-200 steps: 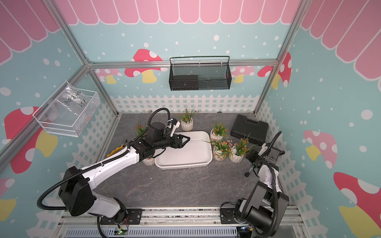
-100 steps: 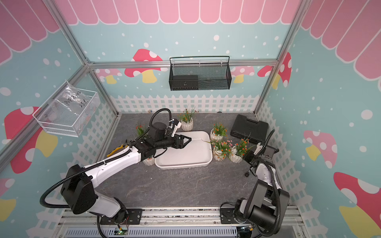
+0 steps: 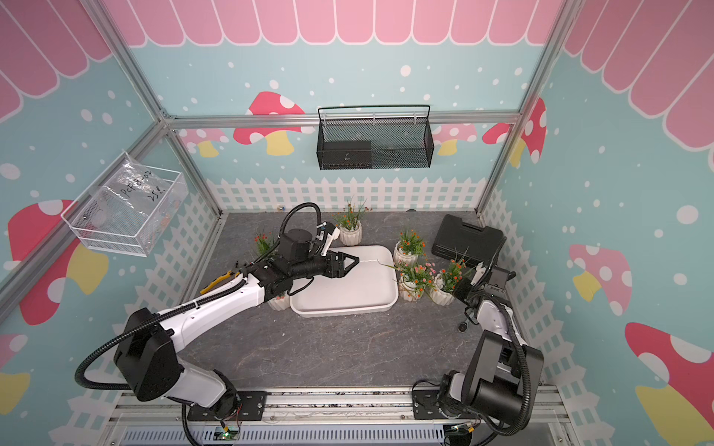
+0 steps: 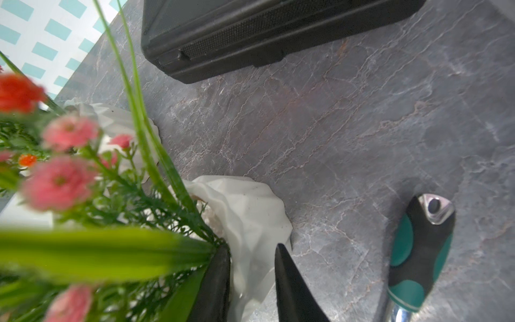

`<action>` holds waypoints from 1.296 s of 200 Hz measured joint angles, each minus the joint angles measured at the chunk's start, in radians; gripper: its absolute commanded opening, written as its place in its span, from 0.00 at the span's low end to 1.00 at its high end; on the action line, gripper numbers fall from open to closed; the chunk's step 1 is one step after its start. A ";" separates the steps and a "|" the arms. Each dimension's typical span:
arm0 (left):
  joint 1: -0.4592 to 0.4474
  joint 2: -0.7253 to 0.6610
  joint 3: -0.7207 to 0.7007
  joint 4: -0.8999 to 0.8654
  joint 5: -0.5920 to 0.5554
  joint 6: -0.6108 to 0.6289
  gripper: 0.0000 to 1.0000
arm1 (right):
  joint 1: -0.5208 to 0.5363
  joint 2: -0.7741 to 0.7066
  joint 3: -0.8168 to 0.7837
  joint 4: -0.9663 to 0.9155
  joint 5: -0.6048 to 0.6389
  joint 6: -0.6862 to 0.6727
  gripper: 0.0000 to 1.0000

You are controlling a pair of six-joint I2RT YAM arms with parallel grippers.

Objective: Put the potted gypsophila into the storage box
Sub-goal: Pick up the baby's breath potted plant from the center of the board.

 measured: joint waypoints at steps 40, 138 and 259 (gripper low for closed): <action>0.000 0.008 0.000 0.006 0.000 -0.005 0.72 | 0.034 0.029 0.026 -0.011 0.063 -0.006 0.28; -0.013 0.027 0.000 0.006 -0.001 -0.007 0.70 | 0.069 0.027 0.052 -0.036 0.174 -0.032 0.11; -0.026 0.026 0.000 0.006 -0.019 -0.006 0.69 | 0.070 -0.159 0.126 -0.208 0.240 -0.038 0.01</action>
